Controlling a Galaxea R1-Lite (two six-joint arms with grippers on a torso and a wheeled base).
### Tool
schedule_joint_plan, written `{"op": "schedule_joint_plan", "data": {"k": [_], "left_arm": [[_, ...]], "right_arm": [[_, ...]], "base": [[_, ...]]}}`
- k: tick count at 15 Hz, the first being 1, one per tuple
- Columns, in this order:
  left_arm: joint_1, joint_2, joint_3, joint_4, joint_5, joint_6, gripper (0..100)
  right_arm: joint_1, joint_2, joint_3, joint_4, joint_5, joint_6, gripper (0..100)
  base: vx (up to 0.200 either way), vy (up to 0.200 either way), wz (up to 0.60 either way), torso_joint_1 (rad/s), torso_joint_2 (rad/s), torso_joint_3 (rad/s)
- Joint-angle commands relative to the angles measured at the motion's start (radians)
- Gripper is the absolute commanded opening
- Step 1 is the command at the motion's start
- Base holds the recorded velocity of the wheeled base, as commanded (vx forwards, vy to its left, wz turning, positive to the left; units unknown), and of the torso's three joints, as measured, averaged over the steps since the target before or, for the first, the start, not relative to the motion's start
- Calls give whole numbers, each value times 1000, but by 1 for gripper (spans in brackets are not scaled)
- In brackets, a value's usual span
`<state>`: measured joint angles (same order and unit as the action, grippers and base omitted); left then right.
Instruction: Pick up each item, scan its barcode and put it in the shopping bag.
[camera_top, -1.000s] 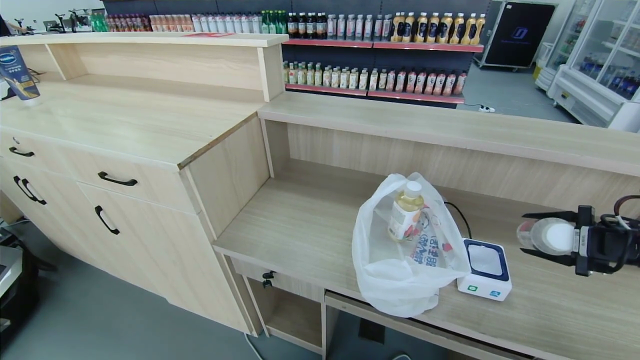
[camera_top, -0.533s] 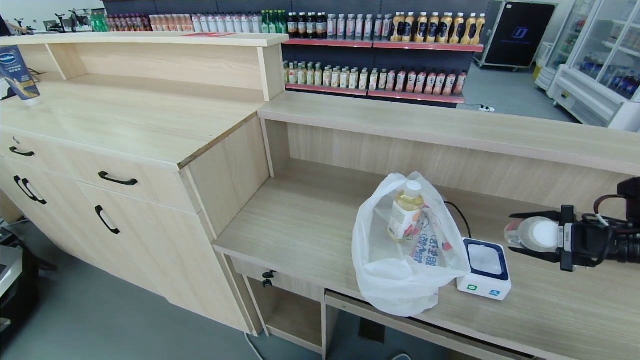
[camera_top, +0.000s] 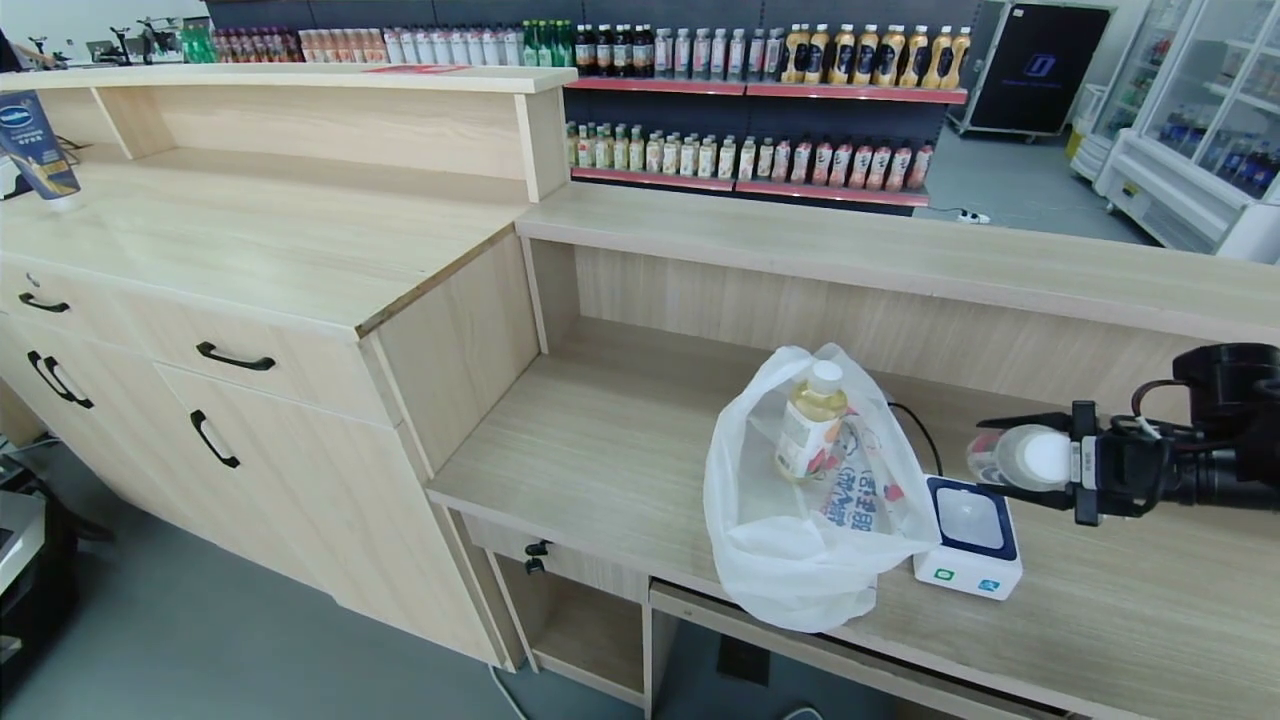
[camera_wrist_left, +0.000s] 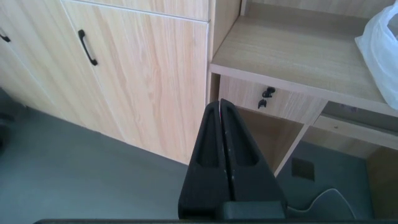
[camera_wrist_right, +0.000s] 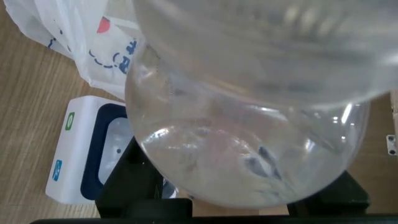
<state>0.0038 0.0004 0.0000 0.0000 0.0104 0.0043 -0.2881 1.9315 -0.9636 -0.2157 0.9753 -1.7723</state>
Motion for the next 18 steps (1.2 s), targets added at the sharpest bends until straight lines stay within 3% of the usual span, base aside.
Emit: {"op": "schedule_joint_plan", "data": {"k": [1,18], "left_arm": [[1,0,0,0,0,0,0],[1,0,0,0,0,0,0]], "right_arm": [[12,34,-12,-5,0,-1,0],[26,78,-43,-8,3,-2,0]], "base": [[0,0,0,0,0,0],[0,0,0,0,0,0]]}}
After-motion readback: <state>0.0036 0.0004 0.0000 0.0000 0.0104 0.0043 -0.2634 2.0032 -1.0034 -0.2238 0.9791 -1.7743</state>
